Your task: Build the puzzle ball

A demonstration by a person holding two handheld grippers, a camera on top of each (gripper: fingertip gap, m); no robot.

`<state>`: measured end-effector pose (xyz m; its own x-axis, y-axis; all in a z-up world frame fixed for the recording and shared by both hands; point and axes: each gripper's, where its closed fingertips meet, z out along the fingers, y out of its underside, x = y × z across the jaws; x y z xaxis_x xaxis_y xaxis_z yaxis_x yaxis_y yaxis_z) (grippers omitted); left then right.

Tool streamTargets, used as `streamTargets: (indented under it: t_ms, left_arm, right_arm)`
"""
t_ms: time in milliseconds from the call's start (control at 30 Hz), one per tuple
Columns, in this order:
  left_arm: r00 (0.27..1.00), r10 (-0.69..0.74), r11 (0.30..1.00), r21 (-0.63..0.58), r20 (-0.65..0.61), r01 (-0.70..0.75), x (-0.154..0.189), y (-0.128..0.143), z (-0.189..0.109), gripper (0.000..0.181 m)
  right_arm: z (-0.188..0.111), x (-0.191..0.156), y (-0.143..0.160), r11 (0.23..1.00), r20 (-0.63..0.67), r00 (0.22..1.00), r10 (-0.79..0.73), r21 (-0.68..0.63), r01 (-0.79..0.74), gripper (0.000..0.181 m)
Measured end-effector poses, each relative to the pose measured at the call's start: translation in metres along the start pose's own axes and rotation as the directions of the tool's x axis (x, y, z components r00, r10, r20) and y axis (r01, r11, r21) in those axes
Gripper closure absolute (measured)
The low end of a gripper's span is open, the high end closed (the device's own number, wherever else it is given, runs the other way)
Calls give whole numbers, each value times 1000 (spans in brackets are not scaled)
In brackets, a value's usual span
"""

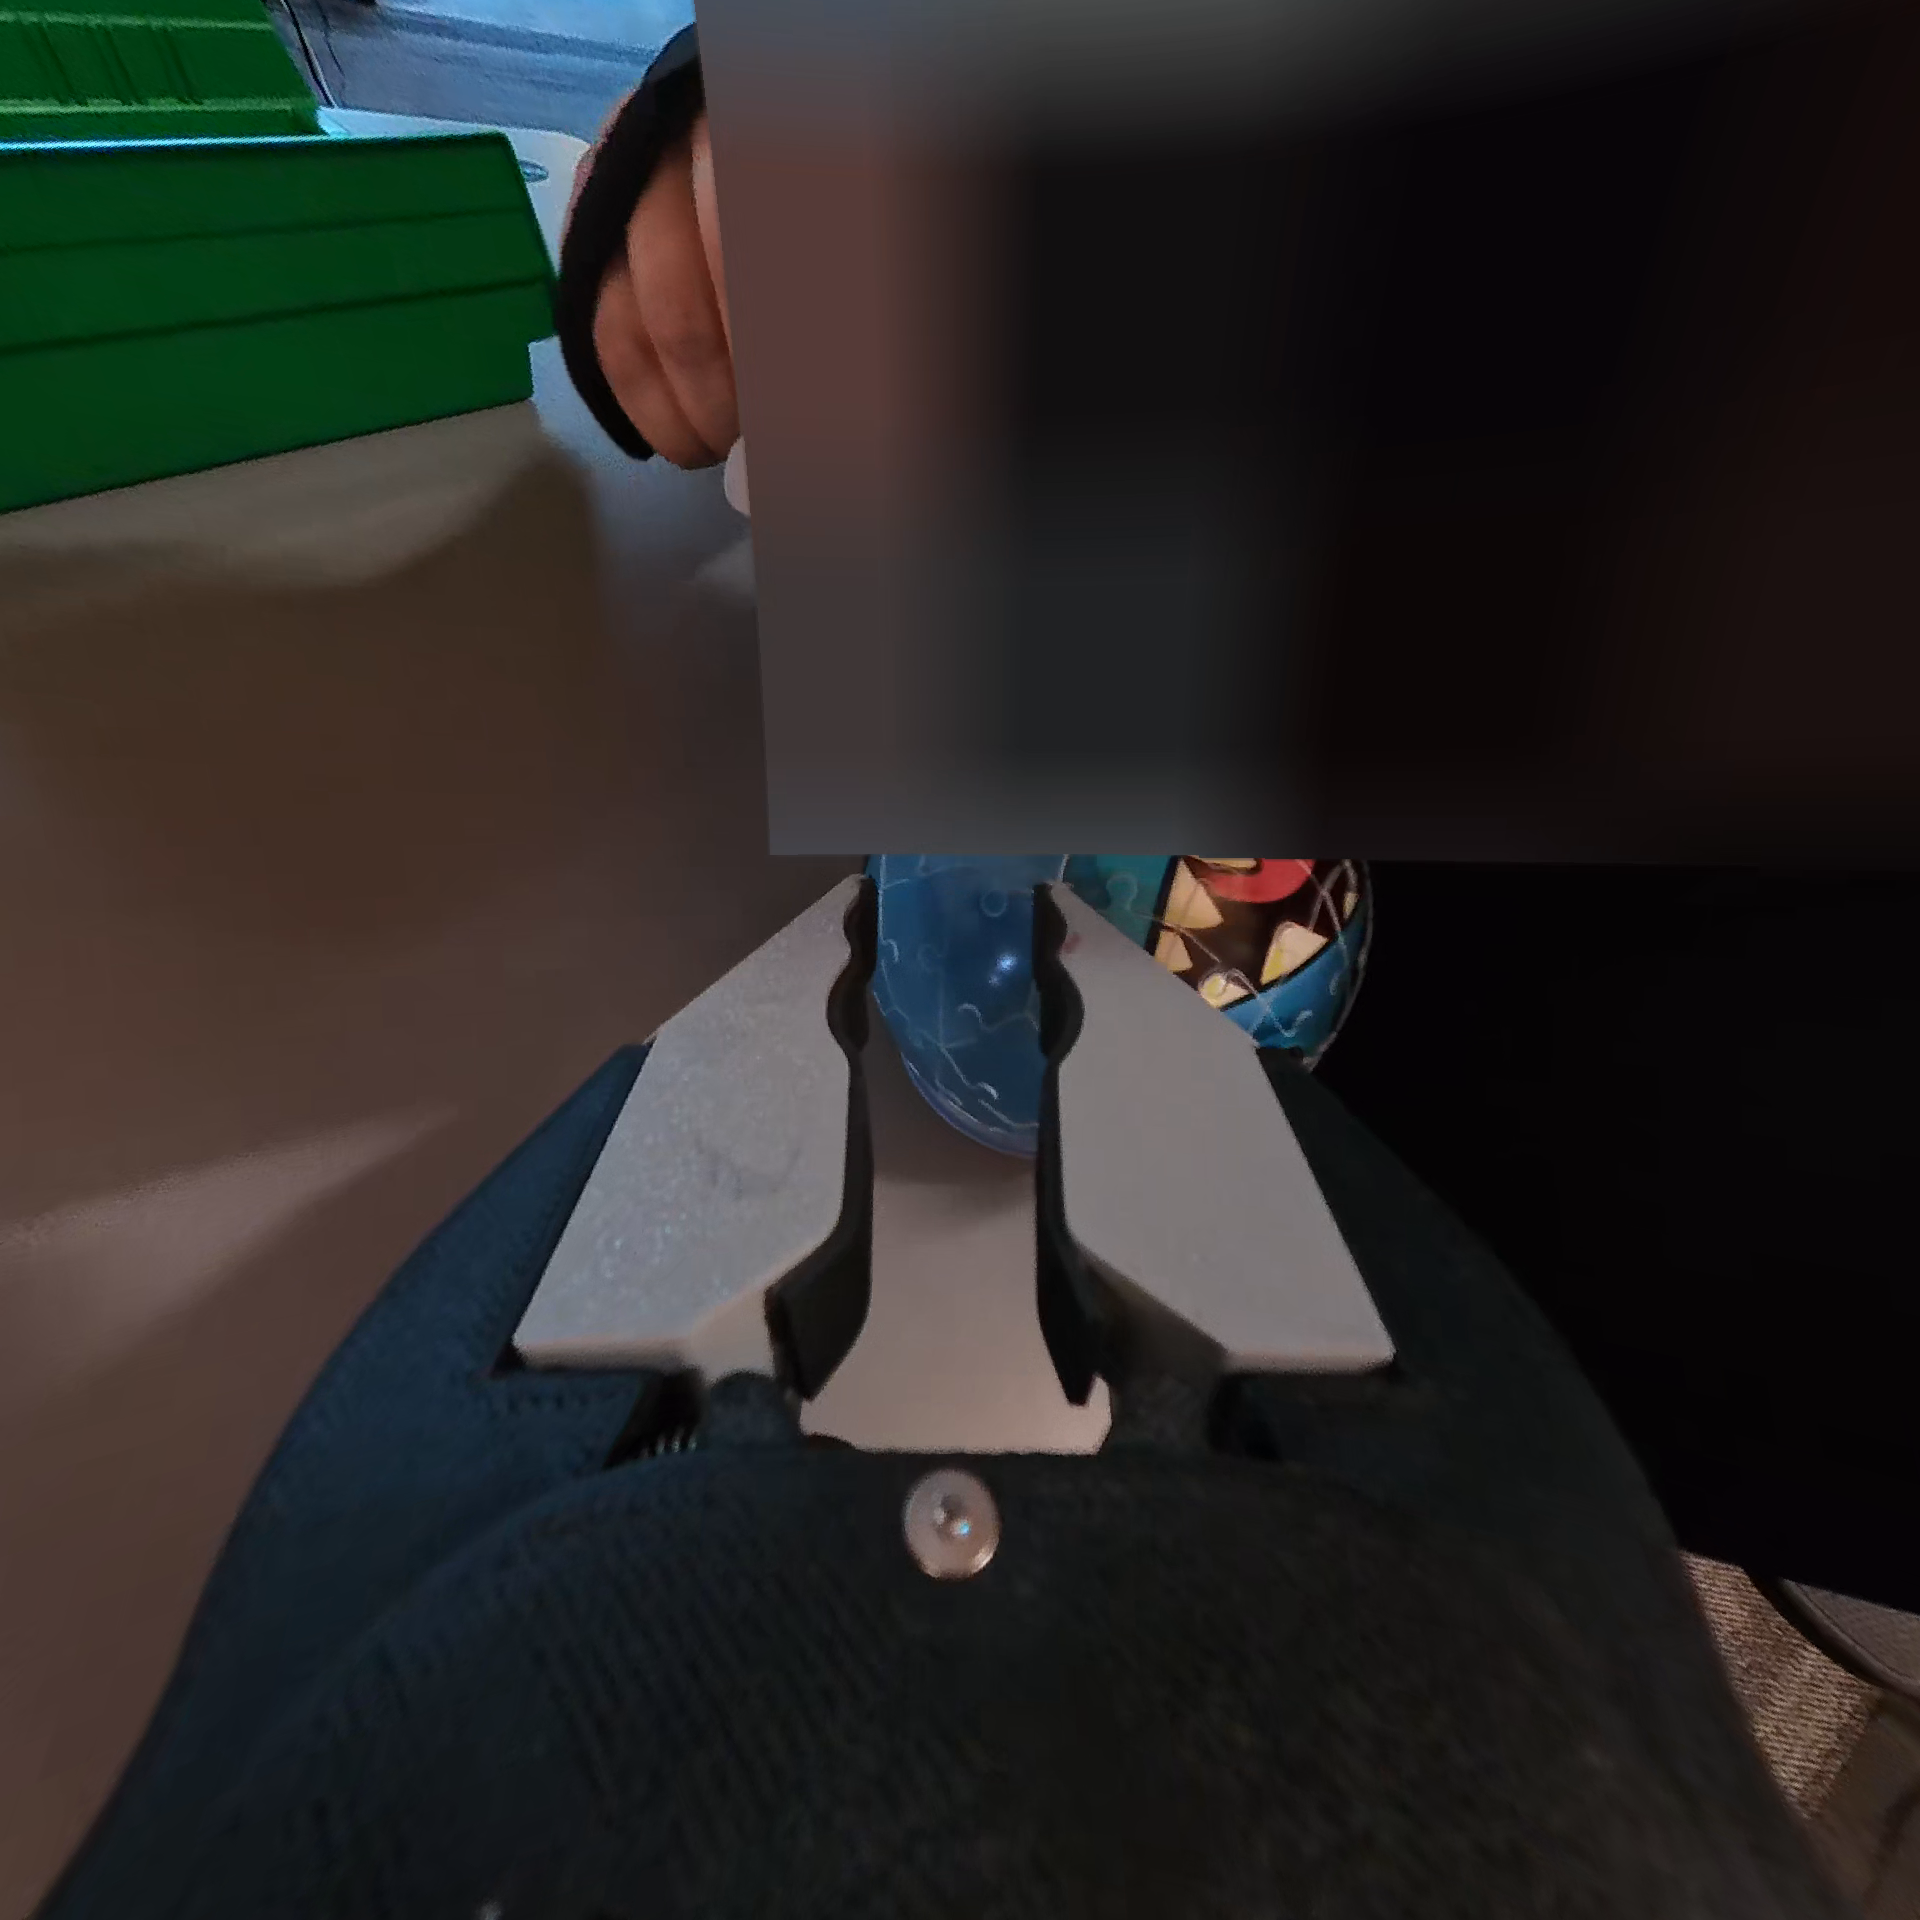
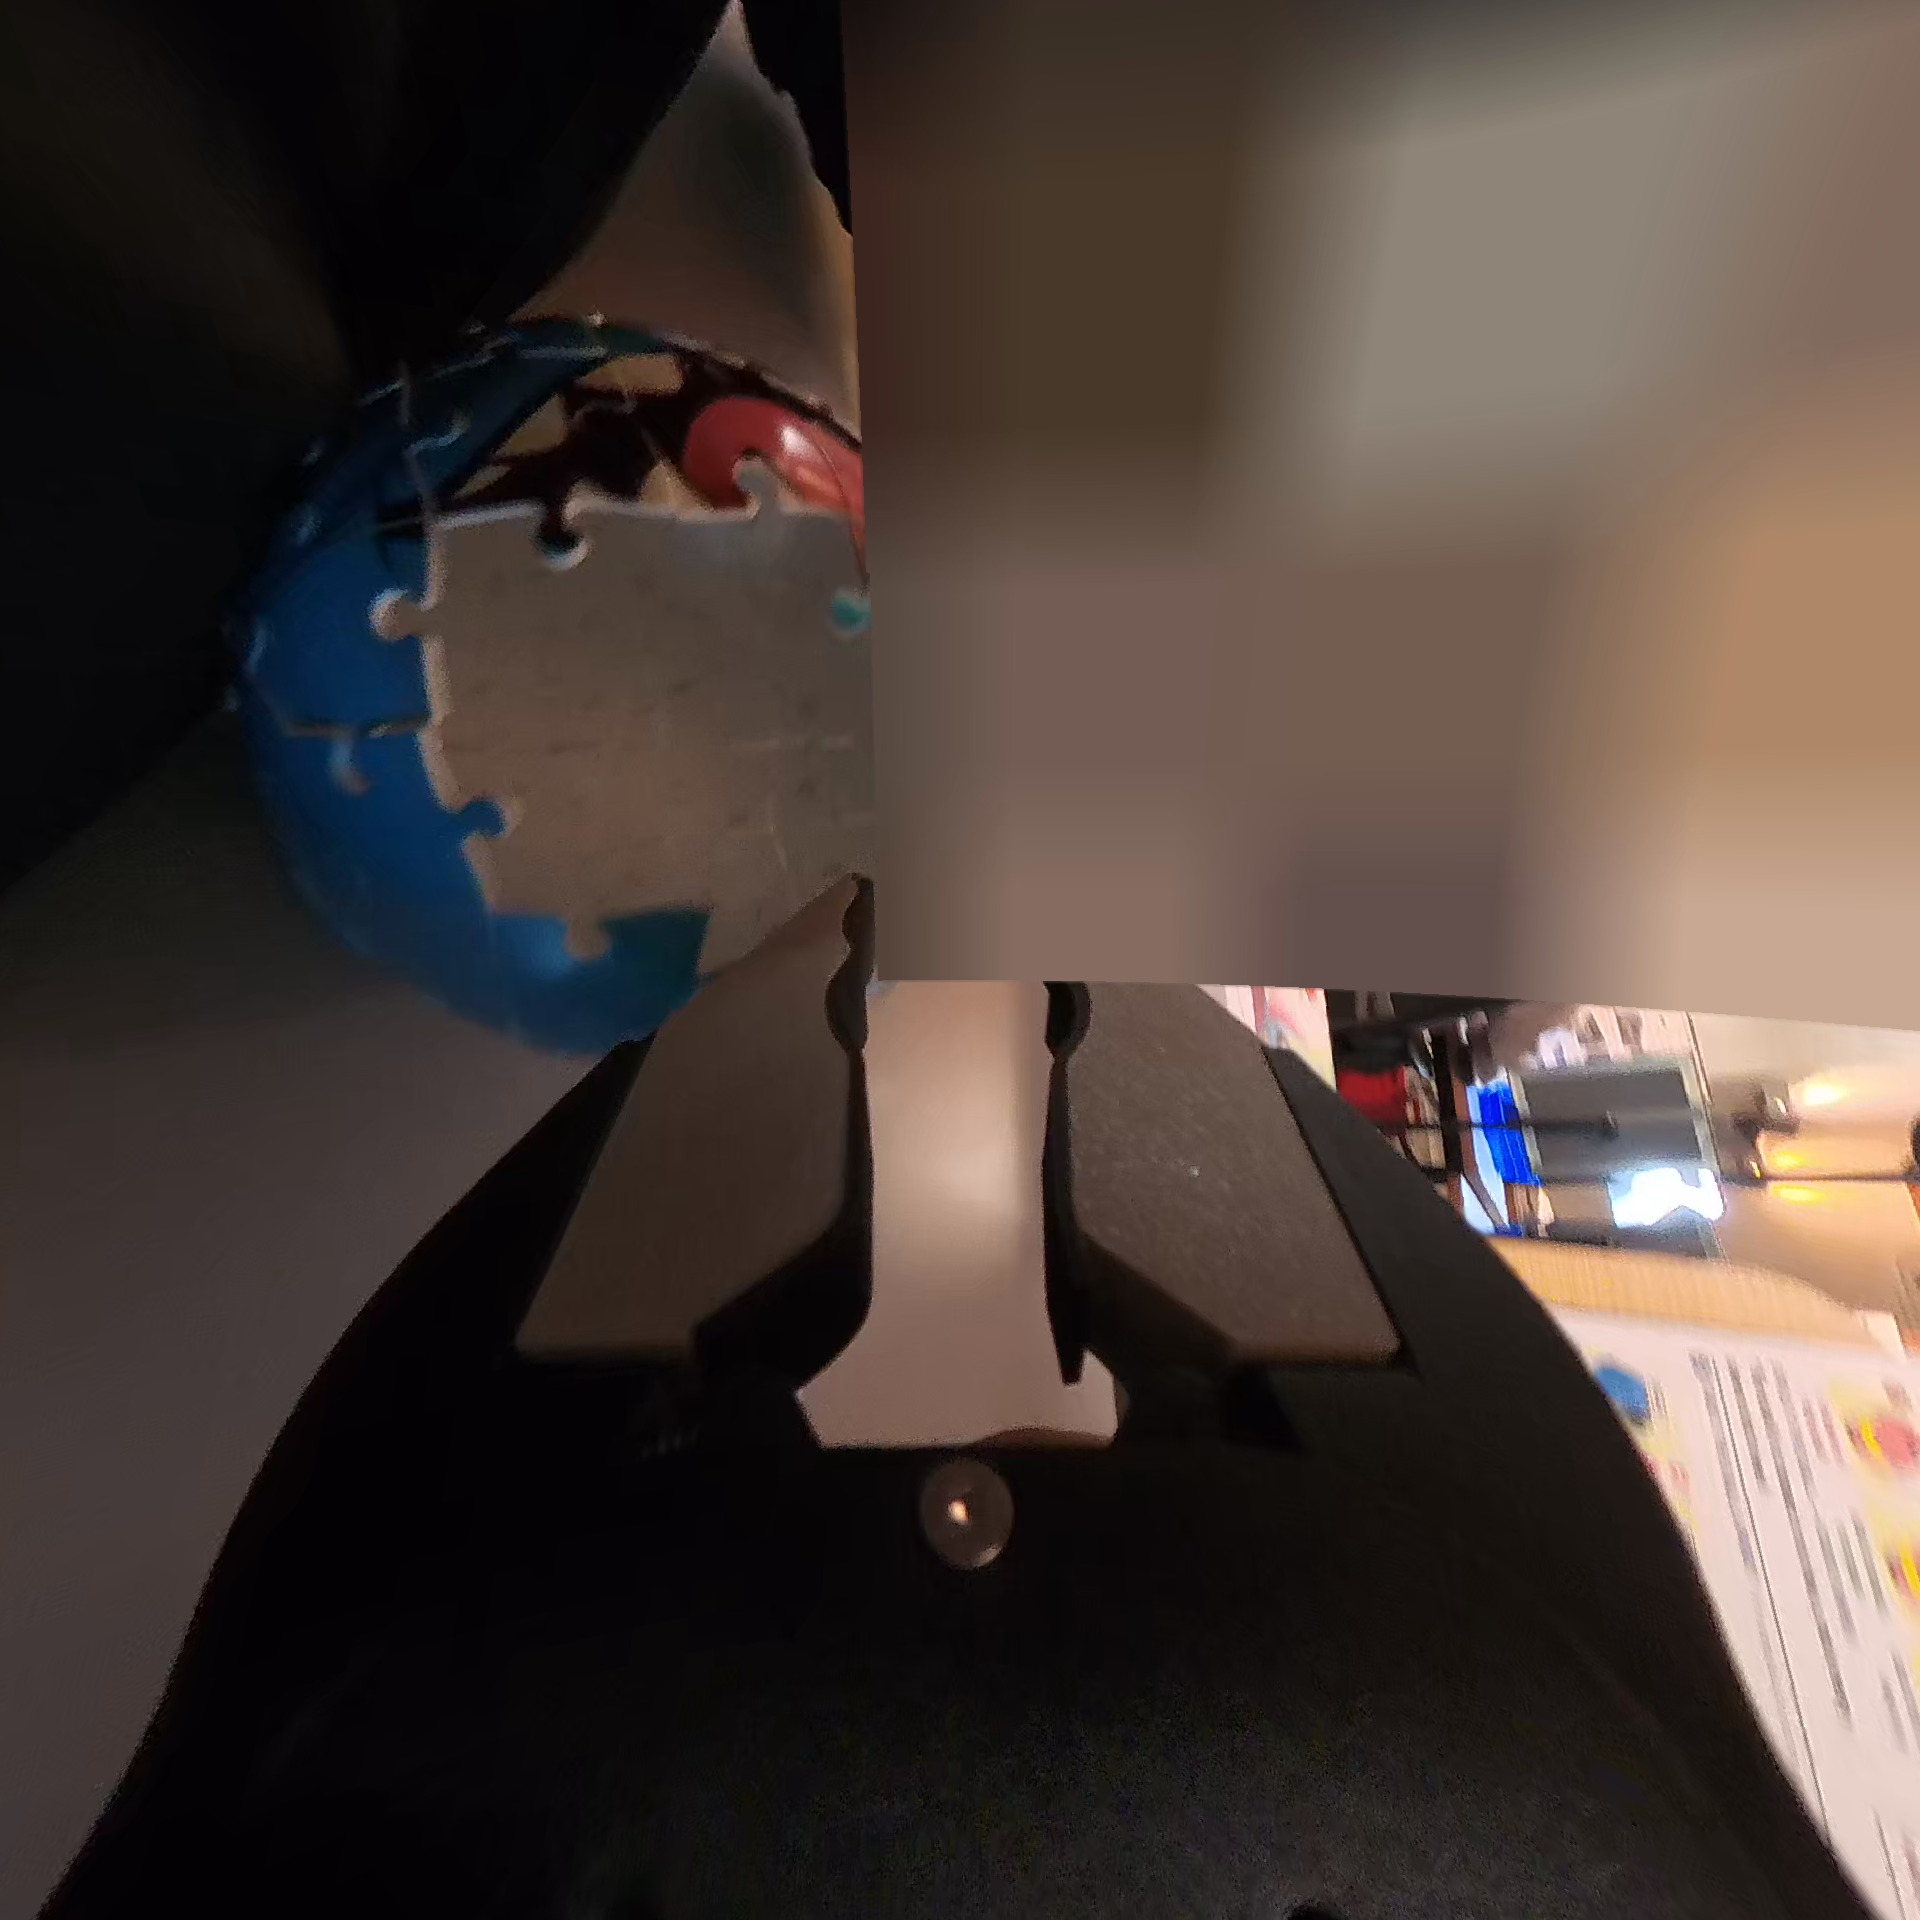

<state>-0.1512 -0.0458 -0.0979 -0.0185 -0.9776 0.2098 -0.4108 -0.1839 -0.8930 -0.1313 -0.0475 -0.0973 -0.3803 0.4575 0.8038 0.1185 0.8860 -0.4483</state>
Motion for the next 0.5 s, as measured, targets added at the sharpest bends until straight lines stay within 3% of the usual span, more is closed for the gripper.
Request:
streamTargets:
  t_ms: [200,300,367,500]
  left_arm:
    - [1000,4,1000,13,3,-4,-1,-4,1,153]
    - [1000,7,1000,11,7,-7,-1,-6,4,153]
    - [1000,10,1000,10,23,-10,-4,-8,5,154]
    - [1000,13,999,31,26,-14,-5,-14,5,154]
  right_arm:
    - [-19,-1,5,996,-18,997,81,-20,-82,150]
    - [-23,-3,0,976,59,975,214,20,-216,151]
    - [-22,-8,-8,925,190,913,361,55,-377,155]
    - [-15,21,-14,779,208,791,575,154,-607,156]
